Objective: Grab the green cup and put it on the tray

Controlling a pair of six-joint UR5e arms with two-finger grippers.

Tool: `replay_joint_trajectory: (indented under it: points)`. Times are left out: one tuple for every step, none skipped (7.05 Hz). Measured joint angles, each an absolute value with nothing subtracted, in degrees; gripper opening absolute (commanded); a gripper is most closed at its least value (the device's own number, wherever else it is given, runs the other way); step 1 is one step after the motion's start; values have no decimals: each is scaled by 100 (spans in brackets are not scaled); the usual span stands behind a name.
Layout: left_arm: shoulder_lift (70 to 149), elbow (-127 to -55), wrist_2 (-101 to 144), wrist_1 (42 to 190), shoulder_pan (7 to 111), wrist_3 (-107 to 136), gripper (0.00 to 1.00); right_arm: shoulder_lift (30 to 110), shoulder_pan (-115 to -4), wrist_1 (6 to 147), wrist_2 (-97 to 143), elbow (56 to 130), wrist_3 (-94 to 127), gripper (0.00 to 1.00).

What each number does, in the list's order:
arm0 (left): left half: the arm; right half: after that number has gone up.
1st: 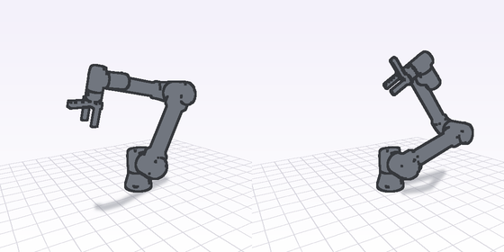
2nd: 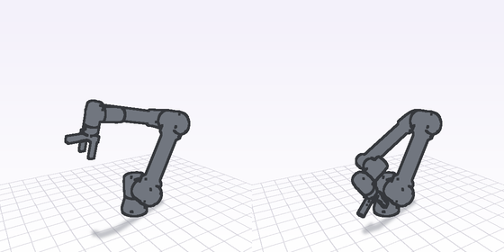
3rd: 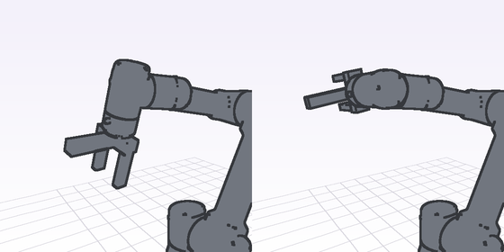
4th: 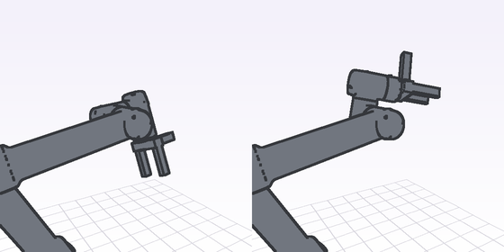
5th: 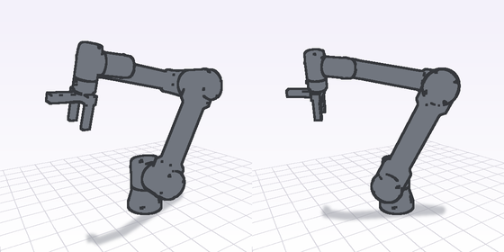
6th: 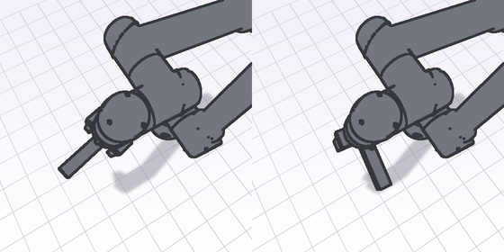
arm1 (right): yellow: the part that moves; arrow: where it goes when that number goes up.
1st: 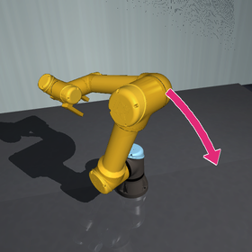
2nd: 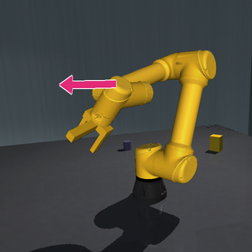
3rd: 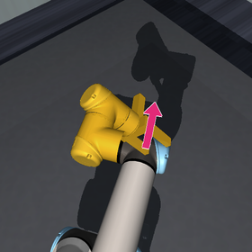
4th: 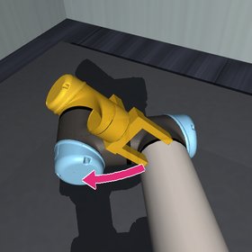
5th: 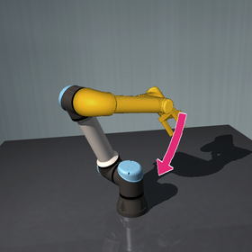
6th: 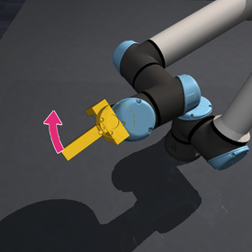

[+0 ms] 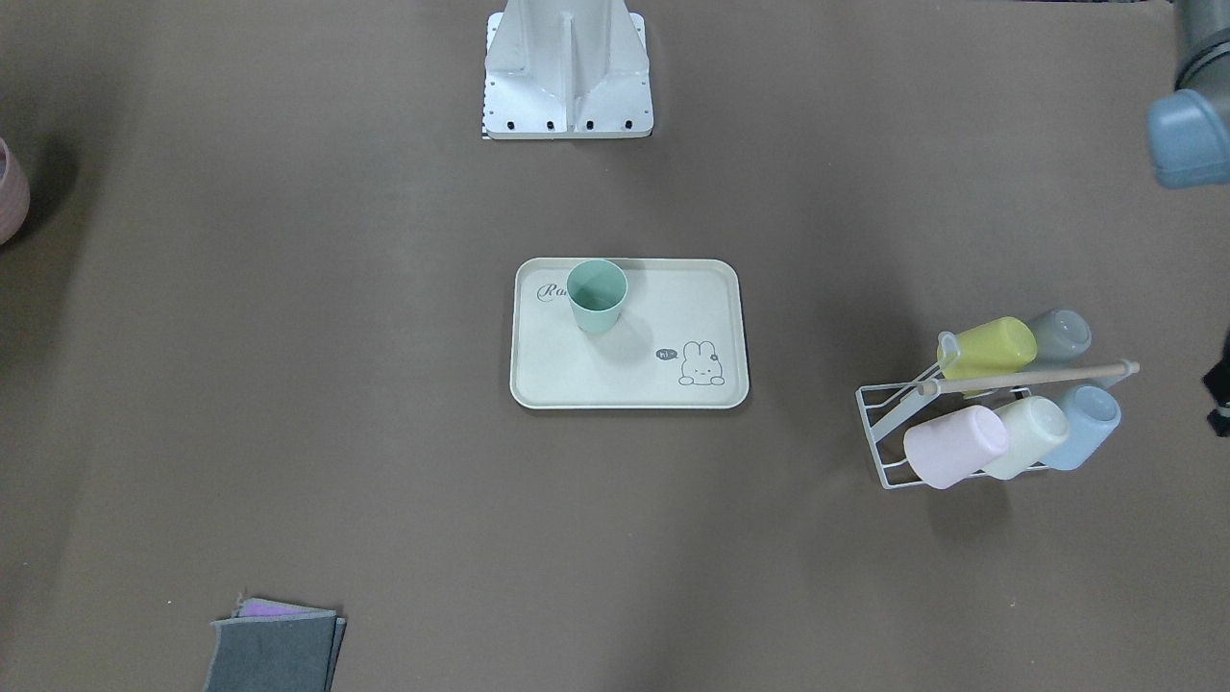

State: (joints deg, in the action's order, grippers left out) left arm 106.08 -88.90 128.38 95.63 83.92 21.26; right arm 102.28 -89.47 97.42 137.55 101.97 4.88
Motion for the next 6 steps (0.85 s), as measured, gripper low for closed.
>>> replay_joint_trajectory:
  points:
    - [10127,-8772,13312,9564,8584,2116,98,10230,-8951,9748,13756,10203,490,100]
    - [9725,-8741,13618,9572,8654,2112,98,10229,-8954,9752,13757,10208,493,100]
    - [9417,-8787,13756,9577,8676,2112,98,10226,-8956,9755,13759,10211,500,100]
    - [9101,-8965,13808,9579,8686,2113,98,10220,-8956,9756,13757,10212,510,100]
    - [8790,-9228,13825,9576,8692,2112,98,10217,-8956,9756,13756,10212,520,100]
    - [8582,-9442,13831,9569,8711,2110,98,10215,-8956,9756,13755,10213,525,100]
